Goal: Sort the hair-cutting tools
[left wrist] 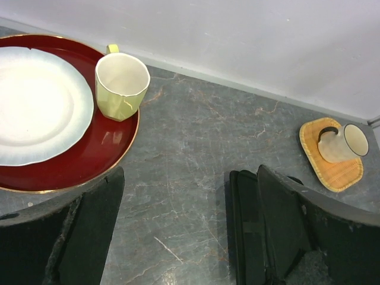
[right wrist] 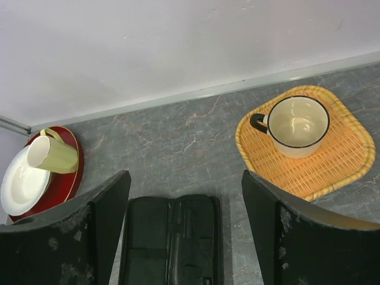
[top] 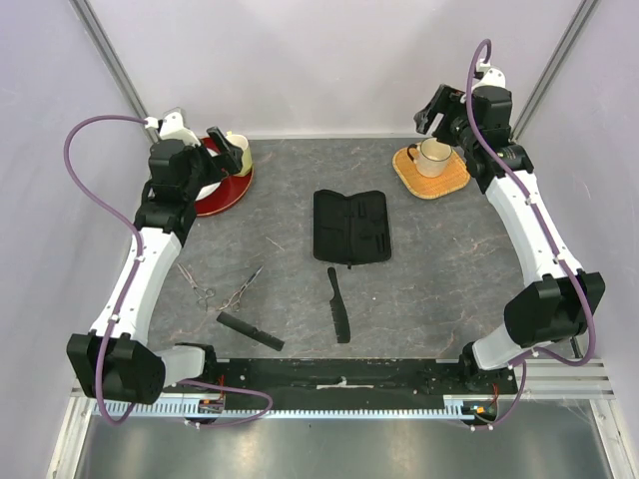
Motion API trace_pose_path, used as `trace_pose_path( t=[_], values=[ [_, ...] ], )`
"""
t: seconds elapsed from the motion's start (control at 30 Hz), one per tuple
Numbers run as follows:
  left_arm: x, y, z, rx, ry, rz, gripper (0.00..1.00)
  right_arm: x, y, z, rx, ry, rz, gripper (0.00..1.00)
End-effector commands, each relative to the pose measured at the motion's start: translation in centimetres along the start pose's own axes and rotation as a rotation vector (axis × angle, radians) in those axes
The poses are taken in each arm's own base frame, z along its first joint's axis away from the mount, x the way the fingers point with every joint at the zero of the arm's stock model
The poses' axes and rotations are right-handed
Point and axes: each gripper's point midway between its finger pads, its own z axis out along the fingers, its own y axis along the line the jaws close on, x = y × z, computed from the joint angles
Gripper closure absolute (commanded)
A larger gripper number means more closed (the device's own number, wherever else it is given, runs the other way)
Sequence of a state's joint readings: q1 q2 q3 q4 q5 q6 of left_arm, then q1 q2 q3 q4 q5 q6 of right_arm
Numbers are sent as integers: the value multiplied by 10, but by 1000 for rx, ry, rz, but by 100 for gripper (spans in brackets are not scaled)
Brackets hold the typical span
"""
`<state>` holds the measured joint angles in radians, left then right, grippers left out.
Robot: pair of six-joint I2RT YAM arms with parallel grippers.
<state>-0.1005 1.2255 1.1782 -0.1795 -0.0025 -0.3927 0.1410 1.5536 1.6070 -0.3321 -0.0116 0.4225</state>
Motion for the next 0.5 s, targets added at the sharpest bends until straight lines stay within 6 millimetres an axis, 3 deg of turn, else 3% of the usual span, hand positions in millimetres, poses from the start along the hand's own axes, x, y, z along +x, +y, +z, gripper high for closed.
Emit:
trace_pose_path(
  t=[0.0, 0.27, 0.43, 0.47],
  values=[
    [-20, -8, -2, 15, -48, -8, 0, 9, 1, 6, -23, 31, -10, 15],
    [-5, 12, 6, -89, -7, -37, 0, 50, 14, 16, -100, 147, -17, 14],
    [3, 20, 2, -105, 2, 8, 0, 96, 32, 9, -112, 222, -110, 14],
    [4, 21, 0, -100, -2, 24, 0, 111, 44, 5, -131, 251, -131, 14]
  ],
)
